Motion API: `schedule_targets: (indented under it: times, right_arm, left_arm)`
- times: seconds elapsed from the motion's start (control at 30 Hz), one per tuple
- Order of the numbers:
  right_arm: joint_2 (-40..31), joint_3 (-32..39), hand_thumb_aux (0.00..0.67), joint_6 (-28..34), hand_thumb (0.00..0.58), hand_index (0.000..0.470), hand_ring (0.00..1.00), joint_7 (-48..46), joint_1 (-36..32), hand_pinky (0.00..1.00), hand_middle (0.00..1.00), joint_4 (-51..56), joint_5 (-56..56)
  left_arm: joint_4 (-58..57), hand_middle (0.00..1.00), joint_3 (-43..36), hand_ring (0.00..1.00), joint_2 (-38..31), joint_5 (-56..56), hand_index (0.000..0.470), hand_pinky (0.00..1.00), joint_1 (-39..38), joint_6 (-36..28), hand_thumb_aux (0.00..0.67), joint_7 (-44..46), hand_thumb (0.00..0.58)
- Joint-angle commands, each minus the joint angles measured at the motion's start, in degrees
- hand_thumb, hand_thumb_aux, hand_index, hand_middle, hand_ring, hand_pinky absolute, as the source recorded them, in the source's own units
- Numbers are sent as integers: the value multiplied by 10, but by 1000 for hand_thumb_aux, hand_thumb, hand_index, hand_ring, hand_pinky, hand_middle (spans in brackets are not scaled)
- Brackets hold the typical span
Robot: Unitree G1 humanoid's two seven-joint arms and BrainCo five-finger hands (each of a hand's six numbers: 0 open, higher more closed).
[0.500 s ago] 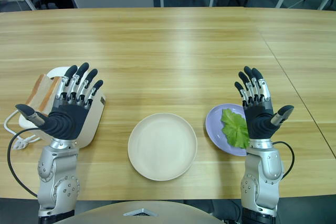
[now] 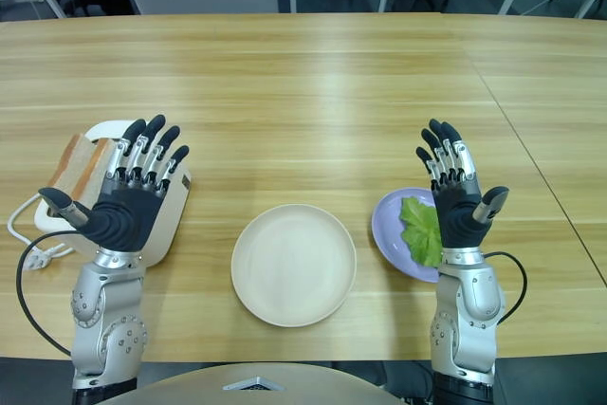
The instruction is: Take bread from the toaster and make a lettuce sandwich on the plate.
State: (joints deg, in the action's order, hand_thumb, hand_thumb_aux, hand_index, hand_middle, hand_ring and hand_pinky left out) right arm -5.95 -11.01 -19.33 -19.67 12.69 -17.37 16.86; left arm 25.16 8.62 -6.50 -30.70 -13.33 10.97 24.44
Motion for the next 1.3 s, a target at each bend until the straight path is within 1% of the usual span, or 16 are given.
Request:
schedule_targets:
  times: [0.03, 0.1, 0.17, 0.27, 0.37, 0.4, 0.5, 0.57, 0.67, 0.77, 0.93, 1.13, 1.3]
  right_arm:
    - [1, -4, 0, 0, 0, 0, 0, 18, 3, 0, 0, 8, -10]
    - [1, -3, 0, 2, 0, 0, 0, 24, 3, 0, 0, 6, -12]
    - [-1, -3, 0, 4, 0, 0, 0, 31, 6, 0, 0, 4, -15]
    - [-4, -3, 0, 6, 0, 0, 0, 42, 9, 0, 0, 2, -29]
    - [-9, -5, 0, 12, 0, 0, 0, 52, 7, 0, 0, -4, -40]
    - [-12, -7, 0, 17, 0, 0, 0, 56, 5, 0, 0, -10, -43]
    - [-18, -15, 0, 28, 0, 0, 0, 75, 3, 0, 0, -25, -56]
    - [-24, -19, 0, 39, 0, 0, 0, 86, 4, 0, 0, -32, -67]
    - [-37, -22, 0, 48, 0, 0, 0, 92, 6, 0, 0, -42, -82]
    - [-67, -33, 0, 52, 0, 0, 0, 89, 11, 0, 0, -55, -107]
    - [-118, -59, 0, 34, 0, 0, 0, 88, 20, 0, 0, -40, -158]
    - [-159, -95, 0, 12, 0, 0, 0, 84, 34, 0, 0, -19, -173]
    - [-181, -114, 0, 4, 0, 0, 0, 81, 43, 0, 0, -9, -172]
  left_arm:
    - [85, 0, 44, 0, -16, 55, 0, 0, 37, -68, 0, -117, 0]
    - [148, 0, 89, 0, -51, 73, 0, 0, 68, -135, 0, -182, 0]
    - [195, 0, 128, 0, -108, 109, 0, 0, 100, -191, 0, -209, 0]
    - [238, 0, 178, 0, -192, 119, 0, 0, 140, -280, 0, -228, 0]
    - [260, 0, 223, 0, -263, 139, 0, 0, 162, -342, 0, -229, 0]
    - [259, 0, 234, 0, -291, 162, 0, 0, 161, -359, 0, -226, 0]
    - [228, 0, 237, 0, -368, 271, 0, 0, 141, -378, 0, -218, 0]
    - [179, 0, 216, 0, -425, 385, 0, 0, 109, -362, 0, -225, 0]
    - [104, 0, 183, 0, -481, 519, 0, 0, 66, -346, 0, -237, 0]
    - [29, 0, 143, 0, -510, 608, 0, 0, 24, -354, 0, -224, 0]
    - [-35, 0, 109, 0, -510, 678, 0, 0, -8, -357, 0, -201, 0]
    - [-65, 0, 66, 0, -489, 714, 0, 0, -5, -351, 0, -173, 0]
    - [-84, 0, 42, 0, -481, 746, 0, 0, -3, -355, 0, -153, 0]
